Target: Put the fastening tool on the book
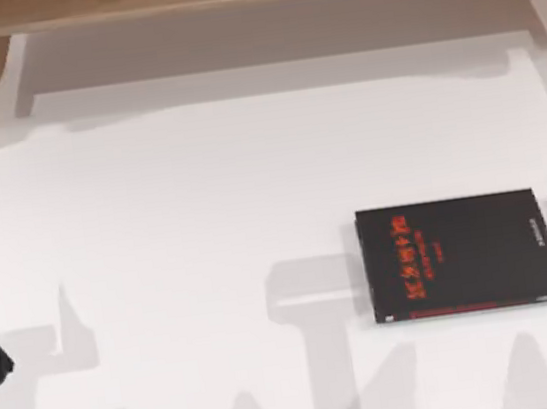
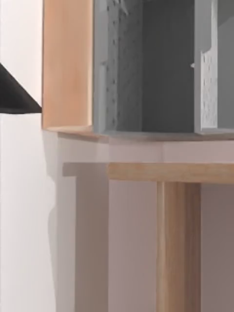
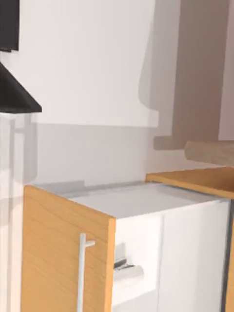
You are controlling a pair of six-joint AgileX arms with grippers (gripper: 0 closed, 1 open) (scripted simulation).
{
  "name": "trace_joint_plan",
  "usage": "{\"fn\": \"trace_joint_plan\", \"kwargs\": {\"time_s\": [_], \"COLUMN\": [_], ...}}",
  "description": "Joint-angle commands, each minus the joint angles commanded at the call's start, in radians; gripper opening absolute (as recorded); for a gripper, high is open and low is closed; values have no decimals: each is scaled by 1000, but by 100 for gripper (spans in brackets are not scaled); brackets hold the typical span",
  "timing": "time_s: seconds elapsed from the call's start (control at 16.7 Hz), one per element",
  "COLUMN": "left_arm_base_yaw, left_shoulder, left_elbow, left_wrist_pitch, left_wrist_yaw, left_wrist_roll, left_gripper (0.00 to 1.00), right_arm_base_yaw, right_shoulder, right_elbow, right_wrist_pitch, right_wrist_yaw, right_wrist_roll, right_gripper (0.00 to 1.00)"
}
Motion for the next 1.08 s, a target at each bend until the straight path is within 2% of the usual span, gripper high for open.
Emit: {"fn": "trace_joint_plan", "kwargs": {"time_s": [0.72,1.08], "left_arm_base_yaw": [0,0], "left_shoulder": [0,0], "left_elbow": [0,0], "left_wrist_pitch": [0,0], "left_wrist_yaw": [0,0], "left_wrist_roll": [0,0], "left_gripper": [100,100], "right_arm_base_yaw": [-213,-263], "right_shoulder": [1406,1884], "right_elbow": [1398,1870], "right_wrist_pitch": [-751,-978], "right_wrist_yaw": [-11,-19], "right_wrist_roll": [-229,-305], "right_gripper": [100,100]}}
